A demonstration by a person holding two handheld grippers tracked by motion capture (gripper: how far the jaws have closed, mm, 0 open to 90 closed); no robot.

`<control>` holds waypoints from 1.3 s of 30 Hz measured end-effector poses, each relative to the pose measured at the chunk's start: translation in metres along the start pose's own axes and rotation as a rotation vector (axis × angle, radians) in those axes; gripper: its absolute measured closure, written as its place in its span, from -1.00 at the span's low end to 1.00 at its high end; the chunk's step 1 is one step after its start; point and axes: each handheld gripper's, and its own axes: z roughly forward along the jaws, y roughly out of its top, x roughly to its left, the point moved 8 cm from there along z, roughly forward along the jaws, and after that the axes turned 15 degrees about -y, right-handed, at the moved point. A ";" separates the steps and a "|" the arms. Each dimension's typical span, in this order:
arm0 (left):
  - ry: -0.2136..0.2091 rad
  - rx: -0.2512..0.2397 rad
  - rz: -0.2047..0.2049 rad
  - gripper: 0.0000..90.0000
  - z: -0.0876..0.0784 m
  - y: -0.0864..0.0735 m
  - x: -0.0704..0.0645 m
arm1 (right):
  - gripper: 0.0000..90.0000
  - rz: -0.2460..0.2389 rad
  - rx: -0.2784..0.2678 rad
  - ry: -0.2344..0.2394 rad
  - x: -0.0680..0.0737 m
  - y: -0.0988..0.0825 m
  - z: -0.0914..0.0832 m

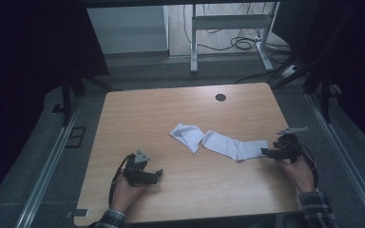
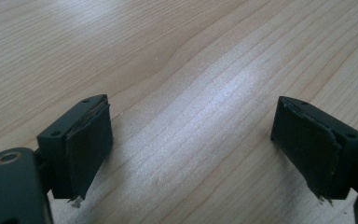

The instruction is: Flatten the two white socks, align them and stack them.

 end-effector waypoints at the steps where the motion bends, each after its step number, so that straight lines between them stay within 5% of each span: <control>1: -0.001 0.003 -0.002 -0.67 0.000 0.001 -0.001 | -0.30 -0.001 -0.005 -0.002 0.000 0.000 0.000; 6: -0.026 0.015 0.002 -0.55 0.005 0.009 -0.007 | -0.30 0.007 -0.030 -0.002 -0.001 0.003 -0.003; 20: -0.101 -0.060 0.049 -0.29 0.015 0.048 -0.029 | -0.18 0.014 -0.063 0.015 -0.003 0.002 -0.006; 32: -0.120 -0.055 0.136 0.04 0.062 0.109 -0.045 | 0.05 0.012 -0.059 0.017 -0.008 -0.001 -0.009; 39: -0.126 -0.060 0.141 0.27 0.084 0.138 -0.050 | 0.22 0.006 -0.058 0.010 -0.009 0.001 -0.010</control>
